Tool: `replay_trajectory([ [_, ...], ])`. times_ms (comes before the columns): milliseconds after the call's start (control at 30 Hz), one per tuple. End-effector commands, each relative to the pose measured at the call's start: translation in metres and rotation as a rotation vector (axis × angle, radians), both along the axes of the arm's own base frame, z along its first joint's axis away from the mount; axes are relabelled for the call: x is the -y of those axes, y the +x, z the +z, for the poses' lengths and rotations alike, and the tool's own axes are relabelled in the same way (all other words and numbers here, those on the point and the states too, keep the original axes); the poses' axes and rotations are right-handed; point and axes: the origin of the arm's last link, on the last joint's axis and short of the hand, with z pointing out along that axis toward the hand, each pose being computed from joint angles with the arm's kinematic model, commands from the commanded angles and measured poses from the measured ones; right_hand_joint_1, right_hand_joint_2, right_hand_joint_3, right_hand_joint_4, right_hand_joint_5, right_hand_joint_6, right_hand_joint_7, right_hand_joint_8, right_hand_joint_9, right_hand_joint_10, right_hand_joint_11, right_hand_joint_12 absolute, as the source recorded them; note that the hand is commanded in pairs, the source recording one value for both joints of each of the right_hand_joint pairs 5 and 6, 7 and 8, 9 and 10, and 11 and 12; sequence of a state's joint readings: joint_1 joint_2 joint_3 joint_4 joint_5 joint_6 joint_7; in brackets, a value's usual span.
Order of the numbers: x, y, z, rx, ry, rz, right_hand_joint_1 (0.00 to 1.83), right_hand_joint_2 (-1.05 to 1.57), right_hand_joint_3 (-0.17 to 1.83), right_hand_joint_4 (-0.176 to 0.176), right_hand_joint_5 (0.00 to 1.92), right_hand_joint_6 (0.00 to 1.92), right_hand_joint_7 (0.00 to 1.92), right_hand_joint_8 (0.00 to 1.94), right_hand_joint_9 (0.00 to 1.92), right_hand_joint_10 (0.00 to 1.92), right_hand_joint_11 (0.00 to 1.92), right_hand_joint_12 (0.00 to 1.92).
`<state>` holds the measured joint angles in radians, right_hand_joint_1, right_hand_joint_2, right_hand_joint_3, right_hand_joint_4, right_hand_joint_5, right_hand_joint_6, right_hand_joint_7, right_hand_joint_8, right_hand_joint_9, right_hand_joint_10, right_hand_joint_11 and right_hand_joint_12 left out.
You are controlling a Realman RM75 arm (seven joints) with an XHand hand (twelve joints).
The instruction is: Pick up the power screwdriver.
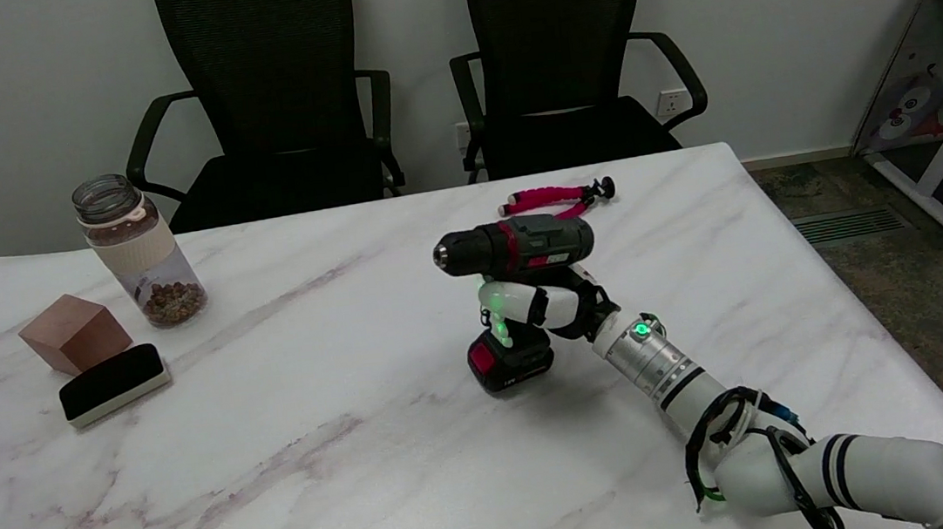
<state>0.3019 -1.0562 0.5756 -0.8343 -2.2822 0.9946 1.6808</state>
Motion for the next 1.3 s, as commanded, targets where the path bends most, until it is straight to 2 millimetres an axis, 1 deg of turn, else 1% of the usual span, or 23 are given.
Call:
replay_trajectory([
  [33, 0.020, 0.036, -0.015, 0.009, 0.032, 0.096, 0.86, 0.75, 0.72, 0.176, 1.92, 1.92, 1.92, 1.92, 1.92, 1.92, 1.69, 1.69],
  [167, 0.030, 0.051, -0.021, -0.023, 0.042, 0.132, 0.89, 0.86, 0.69, 0.176, 1.88, 1.88, 1.88, 1.88, 1.92, 1.92, 1.68, 1.68],
  [333, 0.043, 0.071, -0.023, -0.052, 0.035, 0.170, 0.90, 1.09, 0.77, 0.176, 1.85, 1.85, 1.85, 1.85, 1.92, 1.92, 1.69, 1.69],
  [433, 0.052, 0.085, -0.021, -0.062, 0.018, 0.199, 0.89, 1.16, 0.80, 0.176, 1.83, 1.83, 1.83, 1.83, 1.92, 1.92, 1.70, 1.70],
  [733, 0.072, 0.125, -0.011, -0.097, -0.032, 0.296, 0.88, 1.20, 0.85, 0.176, 1.79, 1.79, 1.79, 1.79, 1.92, 1.92, 1.72, 1.72],
  [800, 0.075, 0.131, -0.011, -0.107, -0.032, 0.305, 0.90, 1.13, 0.89, 0.176, 1.74, 1.74, 1.74, 1.74, 1.92, 1.92, 1.72, 1.72],
  [867, 0.078, 0.136, -0.010, -0.112, -0.032, 0.307, 0.96, 1.04, 0.95, 0.176, 1.68, 1.68, 1.68, 1.68, 1.92, 1.92, 1.72, 1.72],
  [1000, 0.082, 0.140, -0.010, -0.116, -0.032, 0.308, 1.03, 0.81, 1.08, 0.176, 1.52, 1.52, 1.52, 1.52, 1.92, 1.92, 1.72, 1.72],
  [1067, 0.083, 0.141, -0.010, -0.117, -0.032, 0.304, 1.02, 0.52, 1.14, 0.176, 1.47, 1.47, 1.47, 1.47, 1.92, 1.92, 1.73, 1.73],
  [1100, 0.084, 0.141, -0.011, -0.118, -0.031, 0.301, 1.02, 0.34, 1.11, 0.176, 1.45, 1.45, 1.45, 1.45, 1.92, 1.92, 1.74, 1.74],
  [1167, 0.086, 0.142, -0.011, -0.120, -0.030, 0.298, 1.03, 0.08, 1.03, 0.176, 1.40, 1.40, 1.40, 1.40, 1.92, 1.92, 1.76, 1.76],
  [1200, 0.086, 0.143, -0.011, -0.122, -0.029, 0.300, 1.03, 0.00, 0.99, 0.176, 1.37, 1.37, 1.37, 1.37, 1.92, 1.92, 1.77, 1.77],
  [1300, 0.088, 0.144, -0.013, -0.125, -0.025, 0.295, 1.05, -0.04, 0.93, 0.176, 1.33, 1.33, 1.33, 1.33, 1.92, 1.92, 1.78, 1.78],
])
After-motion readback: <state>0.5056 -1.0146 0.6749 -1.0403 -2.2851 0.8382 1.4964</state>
